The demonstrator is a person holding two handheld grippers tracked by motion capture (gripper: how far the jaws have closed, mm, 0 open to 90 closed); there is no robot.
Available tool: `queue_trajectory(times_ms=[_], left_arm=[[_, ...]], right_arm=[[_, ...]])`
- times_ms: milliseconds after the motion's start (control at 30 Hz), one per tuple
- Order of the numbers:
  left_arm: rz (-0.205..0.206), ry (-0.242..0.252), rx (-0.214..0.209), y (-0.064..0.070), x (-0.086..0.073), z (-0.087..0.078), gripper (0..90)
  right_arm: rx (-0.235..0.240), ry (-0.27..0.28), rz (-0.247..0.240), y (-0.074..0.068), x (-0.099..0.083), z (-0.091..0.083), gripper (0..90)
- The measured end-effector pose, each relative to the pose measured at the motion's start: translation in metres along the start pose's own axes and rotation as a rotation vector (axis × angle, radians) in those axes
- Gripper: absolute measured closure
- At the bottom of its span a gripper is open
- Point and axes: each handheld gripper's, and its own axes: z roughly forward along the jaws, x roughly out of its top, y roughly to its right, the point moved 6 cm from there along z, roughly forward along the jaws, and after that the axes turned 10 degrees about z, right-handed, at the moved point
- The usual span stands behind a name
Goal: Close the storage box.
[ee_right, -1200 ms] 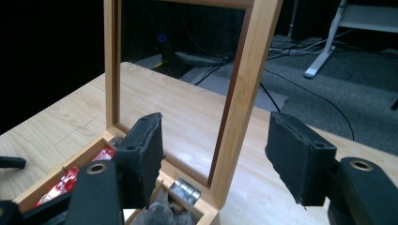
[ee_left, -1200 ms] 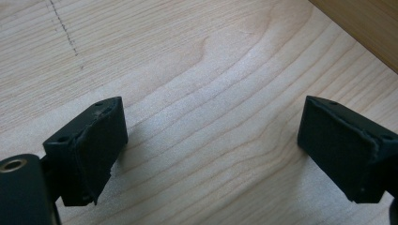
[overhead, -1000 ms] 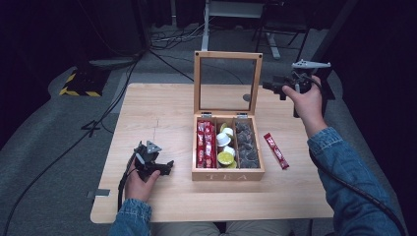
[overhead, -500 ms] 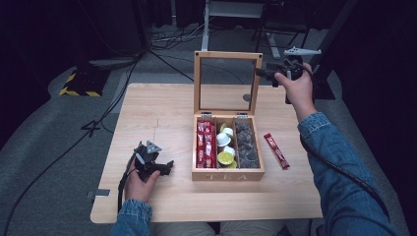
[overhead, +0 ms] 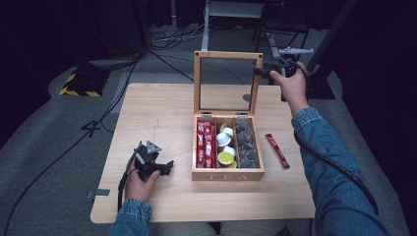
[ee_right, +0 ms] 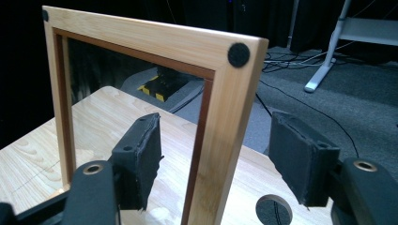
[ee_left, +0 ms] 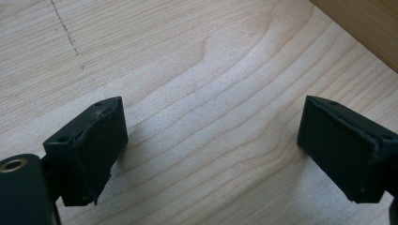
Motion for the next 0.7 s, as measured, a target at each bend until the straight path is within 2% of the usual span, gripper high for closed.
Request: queue_trajectory(times_ms=[333,600,700], left_arm=[[0.0,0.0,0.0,0.0,0.0,0.0,9.1],[0.0,0.0,0.0,0.0,0.0,0.0,9.1],[0.0,0.0,0.0,0.0,0.0,0.0,9.1]], right_arm=[[0.013,-0.02,0.018,0.004,-0.007,0.011,37.7],[0.022,-0.054,0.007,0.001,-0.01,0.016,54.7],[0.009,-0.055,0.002,-0.001,-0.011,0.016,55.0]])
